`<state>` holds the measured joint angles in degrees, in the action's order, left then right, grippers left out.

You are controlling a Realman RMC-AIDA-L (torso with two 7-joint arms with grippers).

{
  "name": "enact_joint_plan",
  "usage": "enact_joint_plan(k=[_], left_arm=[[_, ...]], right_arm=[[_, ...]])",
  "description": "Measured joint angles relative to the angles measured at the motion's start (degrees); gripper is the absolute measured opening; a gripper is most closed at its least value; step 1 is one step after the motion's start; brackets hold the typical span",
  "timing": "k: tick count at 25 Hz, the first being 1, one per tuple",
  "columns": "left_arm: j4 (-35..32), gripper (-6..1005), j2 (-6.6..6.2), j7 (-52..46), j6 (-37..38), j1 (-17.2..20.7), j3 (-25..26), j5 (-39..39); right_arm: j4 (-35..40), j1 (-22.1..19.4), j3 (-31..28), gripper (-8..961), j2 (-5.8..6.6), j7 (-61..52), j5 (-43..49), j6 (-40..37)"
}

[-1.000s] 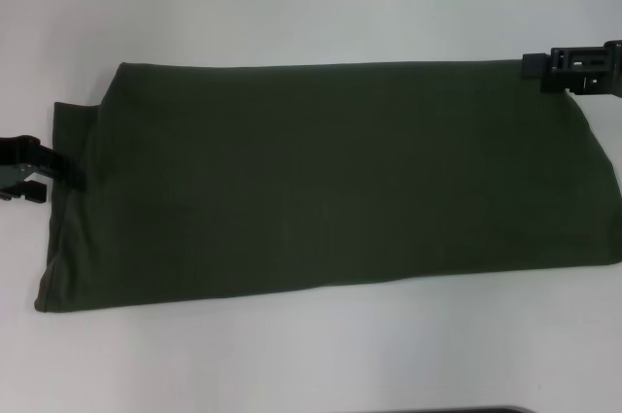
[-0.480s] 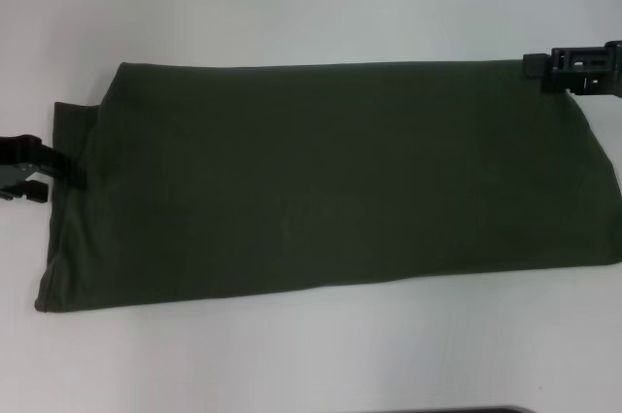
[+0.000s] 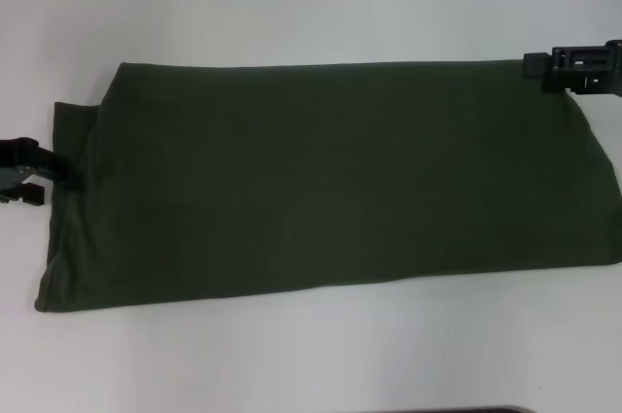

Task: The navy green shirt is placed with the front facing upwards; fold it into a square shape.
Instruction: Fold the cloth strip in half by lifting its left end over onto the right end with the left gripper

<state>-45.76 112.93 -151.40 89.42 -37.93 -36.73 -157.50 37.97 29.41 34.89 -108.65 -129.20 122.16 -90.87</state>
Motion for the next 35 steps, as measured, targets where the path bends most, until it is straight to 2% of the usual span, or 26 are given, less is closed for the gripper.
enact_joint_plan(k=[35], left_arm=[[2.9,614,0.46,-2.4,-0.4,-0.9,0.0,-0.8]], right_arm=[[0.0,-0.1,-0.1,763,0.05,0.0,0.0,0.0]])
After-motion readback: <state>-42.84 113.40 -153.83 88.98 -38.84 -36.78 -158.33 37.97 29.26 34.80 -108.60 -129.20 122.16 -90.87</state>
